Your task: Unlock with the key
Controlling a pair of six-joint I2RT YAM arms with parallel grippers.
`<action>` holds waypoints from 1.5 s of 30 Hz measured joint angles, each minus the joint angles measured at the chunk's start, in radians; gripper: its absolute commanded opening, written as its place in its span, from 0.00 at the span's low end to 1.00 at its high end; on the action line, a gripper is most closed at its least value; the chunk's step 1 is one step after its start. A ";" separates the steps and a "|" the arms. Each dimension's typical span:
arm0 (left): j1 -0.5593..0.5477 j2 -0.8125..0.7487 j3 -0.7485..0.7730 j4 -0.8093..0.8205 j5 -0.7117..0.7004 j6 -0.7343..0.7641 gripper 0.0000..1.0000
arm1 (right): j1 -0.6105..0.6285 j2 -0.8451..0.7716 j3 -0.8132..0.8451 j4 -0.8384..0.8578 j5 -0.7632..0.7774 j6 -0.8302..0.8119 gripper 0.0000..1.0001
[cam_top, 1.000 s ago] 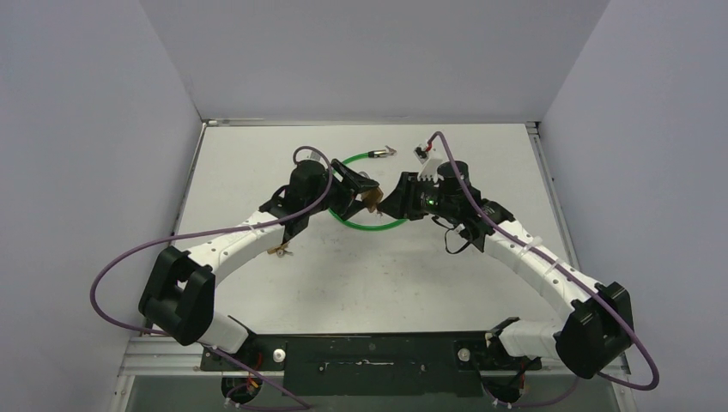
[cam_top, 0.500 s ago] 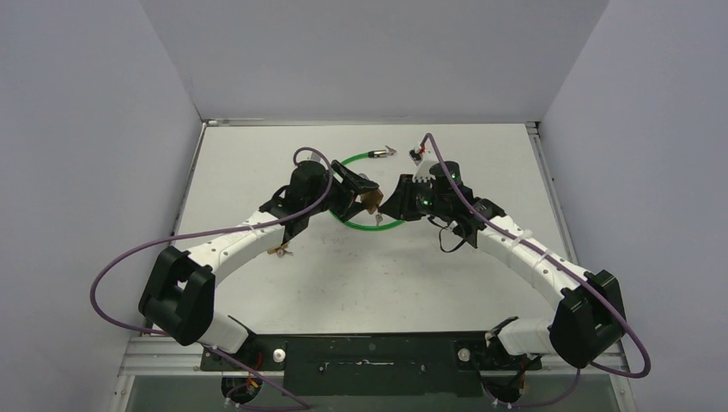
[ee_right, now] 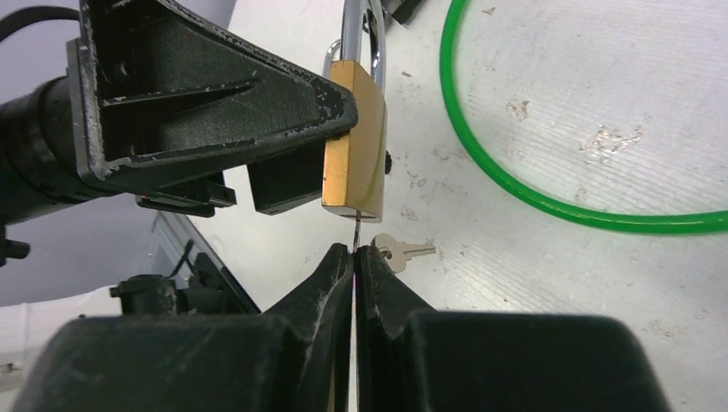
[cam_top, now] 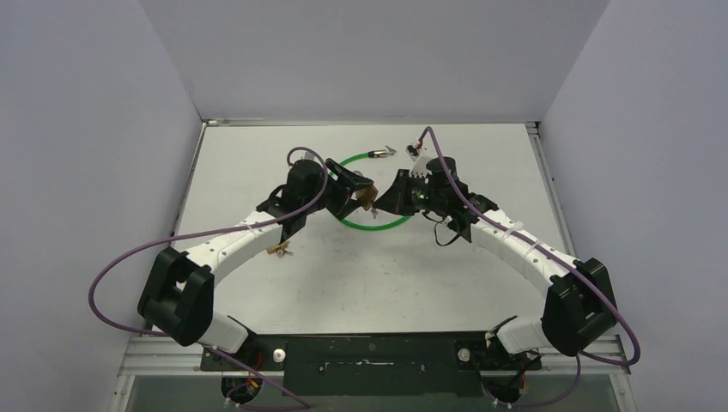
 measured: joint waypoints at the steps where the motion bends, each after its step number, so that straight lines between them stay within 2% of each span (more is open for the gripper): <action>1: 0.001 -0.003 -0.003 0.002 -0.004 -0.005 0.00 | -0.003 0.004 0.000 0.009 -0.009 0.019 0.00; 6: 0.007 -0.033 -0.026 0.013 -0.025 -0.017 0.00 | -0.013 0.027 0.012 0.036 -0.058 0.107 0.00; 18: 0.022 -0.034 -0.046 0.040 -0.062 -0.070 0.00 | 0.000 0.111 0.137 -0.069 -0.021 0.093 0.00; 24: 0.032 -0.034 -0.047 0.035 -0.085 -0.101 0.00 | 0.050 0.150 0.229 -0.151 0.095 -0.042 0.00; 32: 0.035 -0.034 -0.046 0.005 -0.088 -0.130 0.00 | 0.130 0.154 0.257 -0.193 0.269 -0.222 0.00; 37: 0.037 -0.034 -0.046 -0.011 -0.093 -0.141 0.00 | 0.163 0.159 0.264 -0.198 0.346 -0.282 0.00; 40: 0.037 -0.034 -0.046 -0.010 -0.095 -0.145 0.00 | 0.143 0.159 0.262 -0.188 0.304 -0.246 0.00; 45: 0.036 -0.035 -0.058 0.047 -0.104 -0.138 0.00 | 0.005 0.143 0.148 -0.011 0.044 0.005 0.00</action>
